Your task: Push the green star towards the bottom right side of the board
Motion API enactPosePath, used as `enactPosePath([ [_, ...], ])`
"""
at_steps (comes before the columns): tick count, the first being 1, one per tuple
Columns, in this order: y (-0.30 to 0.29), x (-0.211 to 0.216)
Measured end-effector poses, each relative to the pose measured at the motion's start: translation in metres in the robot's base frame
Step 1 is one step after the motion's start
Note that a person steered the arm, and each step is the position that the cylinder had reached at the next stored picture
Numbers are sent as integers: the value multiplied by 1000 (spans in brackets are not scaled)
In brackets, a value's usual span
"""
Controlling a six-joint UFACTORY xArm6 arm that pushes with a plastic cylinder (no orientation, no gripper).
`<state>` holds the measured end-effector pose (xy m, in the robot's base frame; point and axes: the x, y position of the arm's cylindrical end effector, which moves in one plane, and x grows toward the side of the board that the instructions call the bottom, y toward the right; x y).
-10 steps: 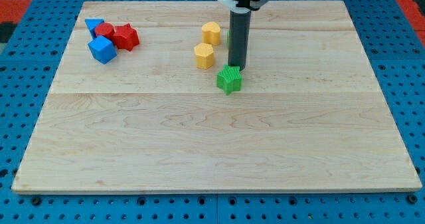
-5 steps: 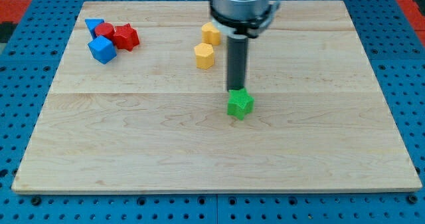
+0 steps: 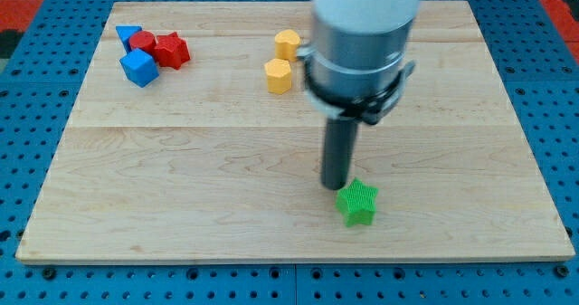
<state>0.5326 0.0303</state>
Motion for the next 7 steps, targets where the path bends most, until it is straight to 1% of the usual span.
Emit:
enactPosePath([
  [1,-5,14],
  [2,31,58],
  [3,53,76],
  [4,89,30],
  [5,65,46],
  [6,36,35],
  [7,32,-10],
])
